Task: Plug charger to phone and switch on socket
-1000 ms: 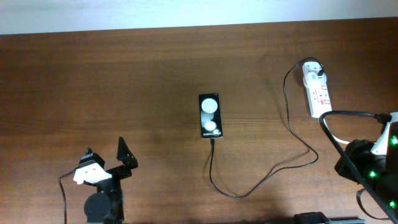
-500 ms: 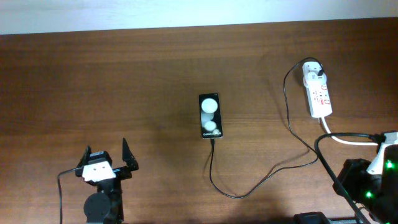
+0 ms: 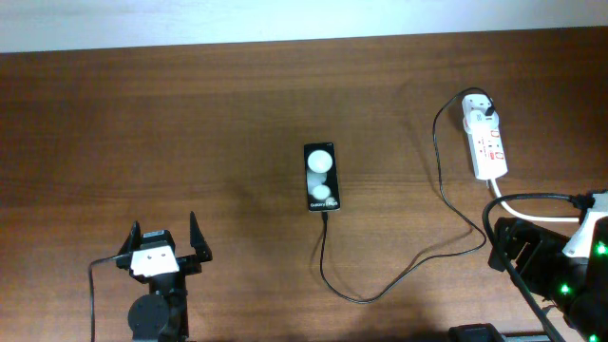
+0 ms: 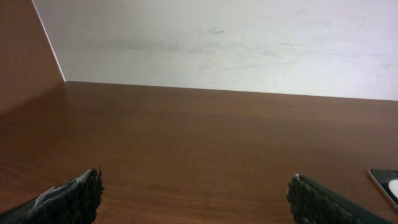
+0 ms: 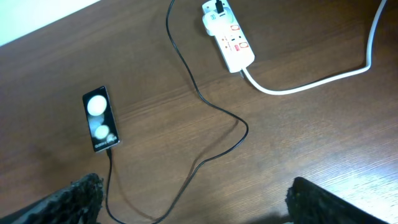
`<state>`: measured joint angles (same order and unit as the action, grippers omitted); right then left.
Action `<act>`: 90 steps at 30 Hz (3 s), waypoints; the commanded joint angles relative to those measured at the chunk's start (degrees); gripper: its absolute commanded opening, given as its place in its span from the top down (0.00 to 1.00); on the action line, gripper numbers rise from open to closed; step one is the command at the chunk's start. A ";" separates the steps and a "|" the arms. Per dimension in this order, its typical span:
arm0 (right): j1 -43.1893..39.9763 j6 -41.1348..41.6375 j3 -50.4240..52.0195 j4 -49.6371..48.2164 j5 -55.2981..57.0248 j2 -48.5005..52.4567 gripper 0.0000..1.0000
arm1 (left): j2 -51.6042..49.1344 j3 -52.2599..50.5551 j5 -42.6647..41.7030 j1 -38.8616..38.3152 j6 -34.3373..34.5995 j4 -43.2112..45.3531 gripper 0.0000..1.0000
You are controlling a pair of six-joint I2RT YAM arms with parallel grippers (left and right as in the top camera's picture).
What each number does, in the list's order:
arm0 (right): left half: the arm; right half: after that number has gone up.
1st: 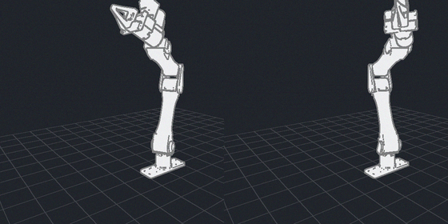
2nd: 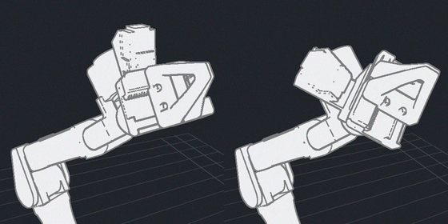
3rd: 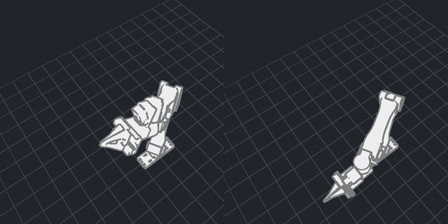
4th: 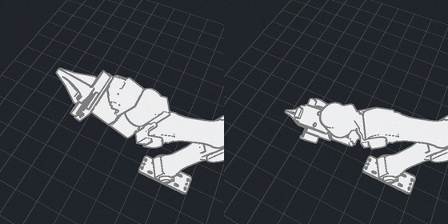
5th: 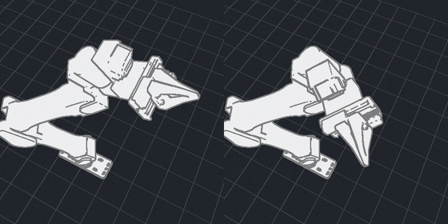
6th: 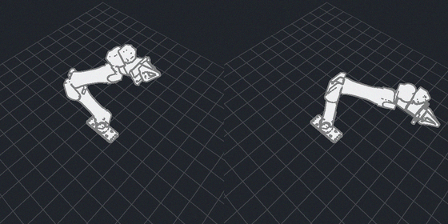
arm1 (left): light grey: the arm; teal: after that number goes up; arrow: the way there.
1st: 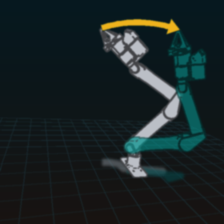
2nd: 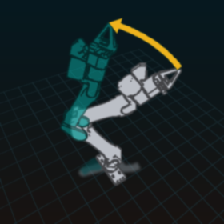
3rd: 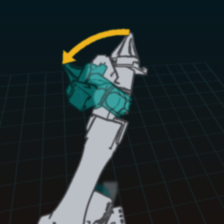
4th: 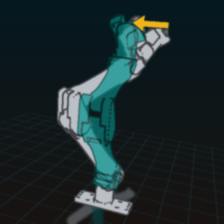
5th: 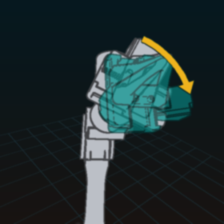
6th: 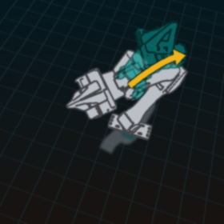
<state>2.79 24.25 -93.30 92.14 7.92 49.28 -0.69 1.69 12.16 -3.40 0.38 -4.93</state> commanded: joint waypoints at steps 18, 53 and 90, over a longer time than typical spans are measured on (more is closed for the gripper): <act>0.26 0.17 46.40 -33.53 -0.79 -32.17 0.01 | 0.39 -0.52 -0.61 0.31 -0.90 -0.02 0.01; -6.62 -5.01 92.98 -105.83 -22.03 -49.09 0.02 | 0.39 -0.52 -0.63 0.31 -0.87 -0.02 0.01; 1.33 -24.02 92.98 -87.82 -10.64 -49.09 0.01 | 0.39 -0.52 -0.61 0.31 -0.87 -0.02 0.01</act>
<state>3.75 0.54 -0.62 3.92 -3.86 0.64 -0.62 1.43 12.14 -3.40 0.16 -4.91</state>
